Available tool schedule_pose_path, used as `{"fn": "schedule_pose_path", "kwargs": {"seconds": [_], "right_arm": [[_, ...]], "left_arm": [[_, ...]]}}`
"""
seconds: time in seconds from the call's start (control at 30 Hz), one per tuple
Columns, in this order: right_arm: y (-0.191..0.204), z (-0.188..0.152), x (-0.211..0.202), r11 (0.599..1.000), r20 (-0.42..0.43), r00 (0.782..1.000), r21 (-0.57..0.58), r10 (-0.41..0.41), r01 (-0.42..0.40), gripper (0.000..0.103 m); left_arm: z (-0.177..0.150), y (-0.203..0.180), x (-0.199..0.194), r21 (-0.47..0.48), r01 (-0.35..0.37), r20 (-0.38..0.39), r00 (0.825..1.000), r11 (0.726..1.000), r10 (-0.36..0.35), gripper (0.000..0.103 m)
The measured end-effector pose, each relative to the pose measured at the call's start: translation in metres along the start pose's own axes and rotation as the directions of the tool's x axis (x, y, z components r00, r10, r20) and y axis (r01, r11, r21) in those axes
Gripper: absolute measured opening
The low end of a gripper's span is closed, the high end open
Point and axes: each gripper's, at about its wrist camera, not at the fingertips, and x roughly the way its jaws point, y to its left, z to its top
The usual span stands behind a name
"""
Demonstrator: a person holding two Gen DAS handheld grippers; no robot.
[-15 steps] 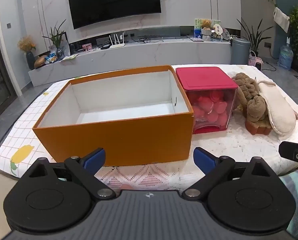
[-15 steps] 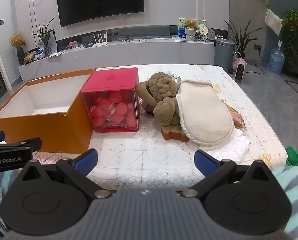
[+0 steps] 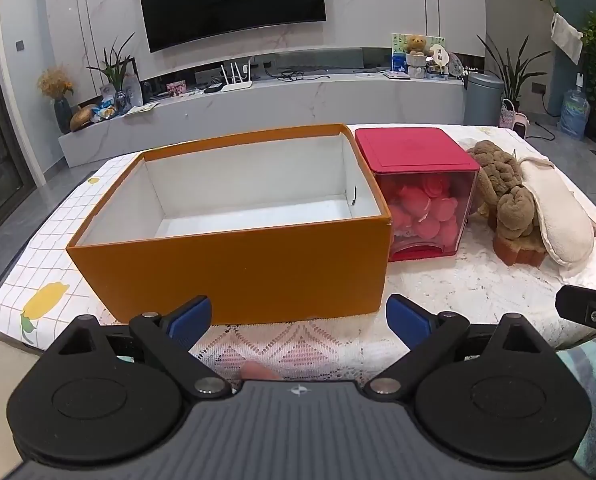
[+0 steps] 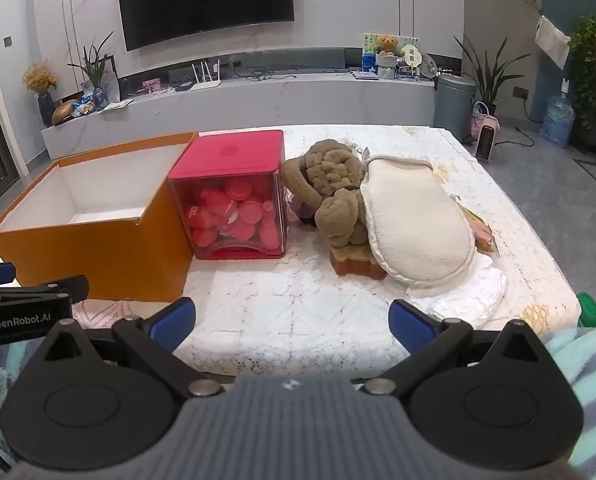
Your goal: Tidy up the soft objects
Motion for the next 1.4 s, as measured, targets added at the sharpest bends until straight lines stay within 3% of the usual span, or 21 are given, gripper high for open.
{"fn": "schedule_pose_path", "kwargs": {"seconds": [1.4], "right_arm": [[-0.0009,-0.0034,0.0062,1.0,-0.027,0.999,-0.004,0.017,-0.017,0.1]], "left_arm": [[-0.0014,0.0,0.0053,-0.01,-0.006,-0.038,0.999,1.0,0.006,0.103]]}}
